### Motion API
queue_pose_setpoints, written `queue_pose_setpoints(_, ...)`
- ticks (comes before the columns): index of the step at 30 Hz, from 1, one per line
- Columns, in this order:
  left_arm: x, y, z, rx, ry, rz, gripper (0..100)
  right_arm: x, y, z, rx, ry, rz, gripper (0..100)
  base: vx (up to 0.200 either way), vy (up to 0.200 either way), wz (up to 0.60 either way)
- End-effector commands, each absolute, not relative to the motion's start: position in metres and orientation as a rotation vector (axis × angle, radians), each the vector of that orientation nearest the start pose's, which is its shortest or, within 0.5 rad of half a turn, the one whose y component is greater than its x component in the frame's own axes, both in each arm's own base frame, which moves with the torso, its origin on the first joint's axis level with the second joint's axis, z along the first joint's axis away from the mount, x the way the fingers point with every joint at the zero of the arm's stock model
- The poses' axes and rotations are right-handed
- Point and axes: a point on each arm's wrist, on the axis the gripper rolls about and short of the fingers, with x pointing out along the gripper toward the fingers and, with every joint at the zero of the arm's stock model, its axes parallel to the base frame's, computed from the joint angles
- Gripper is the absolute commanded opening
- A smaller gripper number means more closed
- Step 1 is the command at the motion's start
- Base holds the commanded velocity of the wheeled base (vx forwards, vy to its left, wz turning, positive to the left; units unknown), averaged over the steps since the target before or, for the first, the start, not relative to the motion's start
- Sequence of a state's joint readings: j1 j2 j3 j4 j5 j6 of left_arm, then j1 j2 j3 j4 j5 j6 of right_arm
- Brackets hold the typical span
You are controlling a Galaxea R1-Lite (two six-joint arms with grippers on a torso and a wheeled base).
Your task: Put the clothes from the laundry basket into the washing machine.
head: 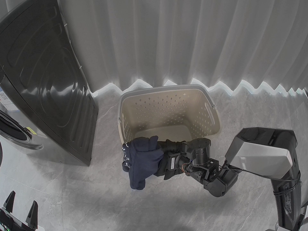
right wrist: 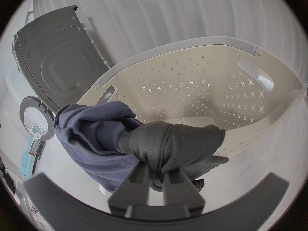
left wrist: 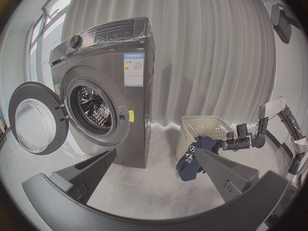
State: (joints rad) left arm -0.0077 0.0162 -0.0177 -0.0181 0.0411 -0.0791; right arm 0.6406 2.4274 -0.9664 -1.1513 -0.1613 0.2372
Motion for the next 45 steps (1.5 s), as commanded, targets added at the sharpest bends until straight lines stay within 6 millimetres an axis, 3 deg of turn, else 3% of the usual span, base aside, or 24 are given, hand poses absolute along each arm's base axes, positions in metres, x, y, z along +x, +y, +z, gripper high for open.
queue_pose_setpoints(1,-0.023,0.001,0.078,-0.080,-0.023,0.034,100,0.331,0.255,0.002,0.114,0.326,0.474,0,0.000,0.000,0.00)
queue_pose_setpoints(7,-0.023,0.001,0.078,-0.082,-0.023,0.034,100,0.317,0.257,0.005,0.108,0.333,0.499,0,0.000,0.000,0.00)
queue_pose_setpoints(12,-0.023,0.001,0.078,-0.082,-0.023,0.034,100,0.292,0.250,0.028,0.115,0.329,0.526,0,0.000,0.000,0.00)
queue_pose_setpoints(20,-0.023,0.001,0.078,-0.082,-0.023,0.034,100,0.272,0.237,0.035,0.116,0.321,0.527,0,0.000,0.000,0.00)
queue_pose_setpoints(24,-0.023,0.001,0.078,-0.082,-0.023,0.034,100,0.259,0.216,0.066,0.141,0.272,0.515,0,0.000,0.000,0.00)
queue_pose_setpoints(25,-0.023,0.001,0.078,-0.082,-0.023,0.034,100,0.259,0.216,0.066,0.141,0.272,0.515,0,0.000,0.000,0.00)
queue_pose_setpoints(26,-0.023,0.001,0.078,-0.082,-0.023,0.034,100,0.249,0.206,0.091,0.164,0.221,0.516,0,0.000,0.000,0.00)
queue_pose_setpoints(31,-0.023,0.001,0.078,-0.082,-0.023,0.034,100,0.207,0.178,0.152,0.222,0.079,0.565,0,0.000,0.000,0.00)
queue_pose_setpoints(36,-0.023,0.001,0.078,-0.080,-0.023,0.036,100,0.176,0.151,0.177,0.217,-0.010,0.626,0,0.000,0.000,0.00)
queue_pose_setpoints(45,-0.023,0.001,0.078,-0.079,-0.024,0.034,100,0.164,0.139,0.195,0.182,-0.117,0.641,0,-0.044,0.000,0.00)
